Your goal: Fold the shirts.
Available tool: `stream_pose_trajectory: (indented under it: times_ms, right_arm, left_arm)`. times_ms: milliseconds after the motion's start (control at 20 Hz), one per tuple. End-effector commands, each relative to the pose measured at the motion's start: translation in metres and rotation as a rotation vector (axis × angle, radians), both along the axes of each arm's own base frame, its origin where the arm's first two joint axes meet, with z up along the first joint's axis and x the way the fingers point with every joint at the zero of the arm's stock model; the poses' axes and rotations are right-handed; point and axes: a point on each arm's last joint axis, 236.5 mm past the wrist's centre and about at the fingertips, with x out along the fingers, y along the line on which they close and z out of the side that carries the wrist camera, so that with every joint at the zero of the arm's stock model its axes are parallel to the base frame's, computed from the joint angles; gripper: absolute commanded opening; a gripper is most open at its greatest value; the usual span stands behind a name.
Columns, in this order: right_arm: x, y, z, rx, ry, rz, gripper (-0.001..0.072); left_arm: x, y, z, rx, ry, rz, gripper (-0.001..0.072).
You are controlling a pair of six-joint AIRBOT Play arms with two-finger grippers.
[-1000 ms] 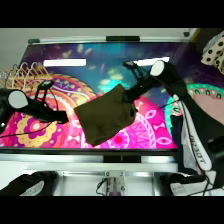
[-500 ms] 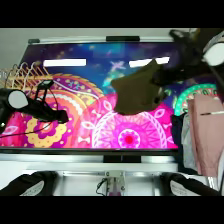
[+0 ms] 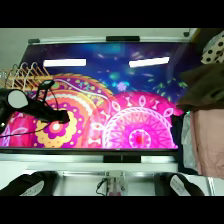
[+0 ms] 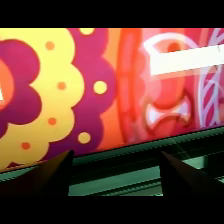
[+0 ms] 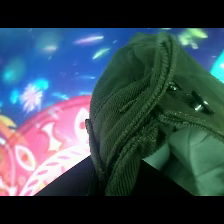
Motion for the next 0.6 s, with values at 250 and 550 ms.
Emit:
stream_pose_trajectory:
  times_ms: [250,550]
  right_arm:
    - [-0.114,-0.103,-0.015,-0.017,0.288,-0.482,0.0137]
    - [-0.165,-0.114,-0.03,0.09,0.413,-0.714,0.0136]
  left_arm:
    - [0.001,-0.003,0.001,-0.011,-0.008,-0.006,0.0606]
    - [0.001,-0.003,0.002,-0.009,-0.012,-0.018,0.0606]
